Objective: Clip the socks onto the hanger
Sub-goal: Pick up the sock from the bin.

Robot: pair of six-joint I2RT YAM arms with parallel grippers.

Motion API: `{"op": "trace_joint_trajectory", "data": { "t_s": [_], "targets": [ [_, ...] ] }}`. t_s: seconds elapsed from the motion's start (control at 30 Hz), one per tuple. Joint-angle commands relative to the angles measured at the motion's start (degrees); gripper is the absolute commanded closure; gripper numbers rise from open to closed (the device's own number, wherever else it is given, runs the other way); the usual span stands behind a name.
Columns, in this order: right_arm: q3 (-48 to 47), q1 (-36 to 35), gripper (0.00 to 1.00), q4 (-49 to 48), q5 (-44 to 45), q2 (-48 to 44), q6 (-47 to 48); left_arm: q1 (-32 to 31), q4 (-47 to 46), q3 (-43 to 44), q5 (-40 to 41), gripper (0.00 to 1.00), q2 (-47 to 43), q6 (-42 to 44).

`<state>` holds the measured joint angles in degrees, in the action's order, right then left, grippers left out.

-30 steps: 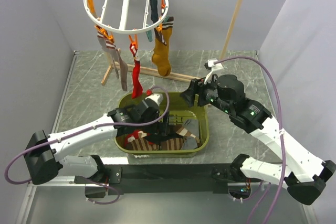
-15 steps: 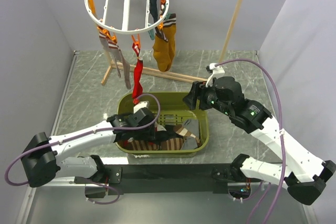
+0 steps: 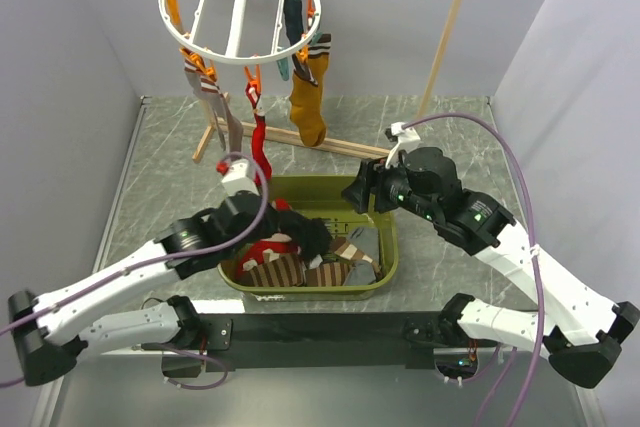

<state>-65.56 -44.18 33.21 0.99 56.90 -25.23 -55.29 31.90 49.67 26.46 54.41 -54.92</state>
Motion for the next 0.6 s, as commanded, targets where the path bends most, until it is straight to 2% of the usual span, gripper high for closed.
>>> {"op": "trace_joint_trajectory", "data": {
  "t_s": [0.0, 0.13, 0.23, 0.4, 0.47, 0.57],
  "targets": [
    [0.2, -1.8, 0.27, -4.8, -2.7, 0.3, 2.0, -0.3, -2.0, 1.4, 4.7, 0.99, -2.5, 3.0],
    [0.8, -3.2, 0.28, -6.8, -5.1, 1.5, 3.5, -0.3, -6.4, 0.3, 0.4, 0.99, -3.9, 7.4],
    [1.6, -3.5, 0.28, -7.3, -2.9, 1.5, 2.7, -0.3, -8.6, 1.9, -3.2, 0.99, -3.1, 11.6],
    [1.8, -3.5, 0.27, -4.7, 3.1, 0.0, 0.5, -1.8, -8.9, 7.3, -6.2, 0.99, 3.7, 16.6],
    [1.5, -3.5, 0.27, -2.9, 5.9, -0.1, 0.3, -4.8, -8.0, 10.3, -5.9, 0.99, 7.9, 17.7],
    [1.8, -3.5, 0.27, -0.4, 7.4, -1.0, -0.8, -8.5, -5.7, 14.4, -6.5, 0.89, 14.1, 19.5]
  ]
}}
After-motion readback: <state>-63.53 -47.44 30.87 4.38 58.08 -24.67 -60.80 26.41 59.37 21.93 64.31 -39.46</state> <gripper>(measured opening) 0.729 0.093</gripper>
